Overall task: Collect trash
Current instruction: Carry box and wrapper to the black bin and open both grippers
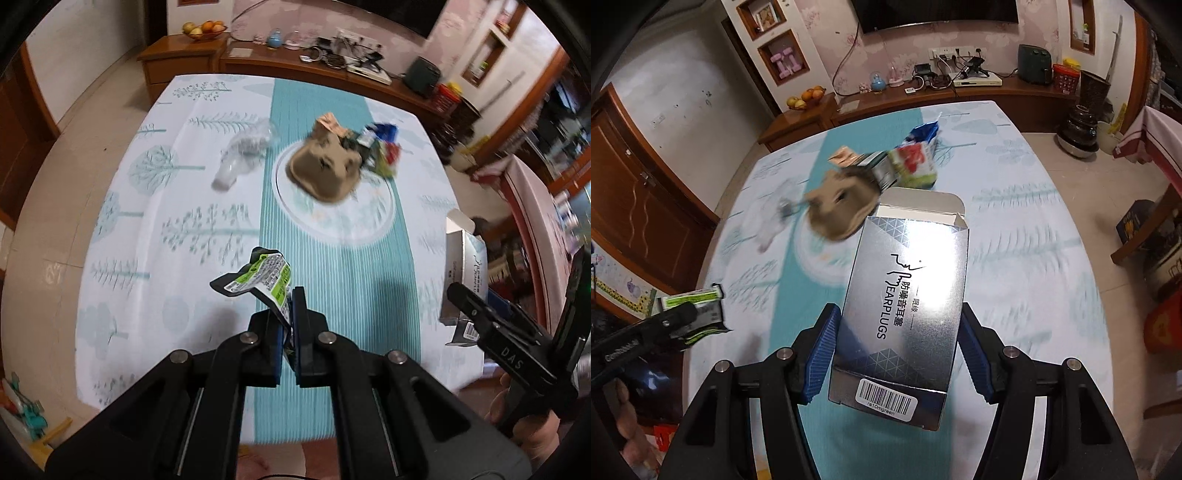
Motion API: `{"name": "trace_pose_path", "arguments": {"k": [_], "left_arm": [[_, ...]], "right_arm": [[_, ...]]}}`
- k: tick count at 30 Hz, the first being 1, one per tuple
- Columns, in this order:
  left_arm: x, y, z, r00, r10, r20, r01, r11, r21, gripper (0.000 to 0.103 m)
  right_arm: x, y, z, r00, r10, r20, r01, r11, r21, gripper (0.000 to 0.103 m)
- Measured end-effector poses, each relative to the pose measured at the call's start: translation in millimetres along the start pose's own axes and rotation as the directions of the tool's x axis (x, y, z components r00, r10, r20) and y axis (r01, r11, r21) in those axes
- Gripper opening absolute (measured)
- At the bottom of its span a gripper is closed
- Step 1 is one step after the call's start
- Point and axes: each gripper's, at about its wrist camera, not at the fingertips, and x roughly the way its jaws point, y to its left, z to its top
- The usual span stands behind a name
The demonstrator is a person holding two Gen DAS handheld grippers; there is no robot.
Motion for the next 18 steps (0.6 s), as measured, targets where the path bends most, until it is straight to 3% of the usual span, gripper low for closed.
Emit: {"name": "trace_pose_path", "arguments": {"k": [9,18], "left_arm": [[-44.8,25.3,-99.4,0.996,-0.093,-0.019,0.094,0.990,0.101,0.002],[-70.5,42.2,-186.1,0.988,-0.111,-0.104,0.128,0.975,0.181,0.002]], "right_arm": [[-73.0,61.0,-128.5,0.999,0.025,0.022,-0.025,1.000,0.001,0.062],[-122.2,102.2,-224.0,0.998,0.060,-0.001,-0.060,0.998,-0.011,0.062]]}}
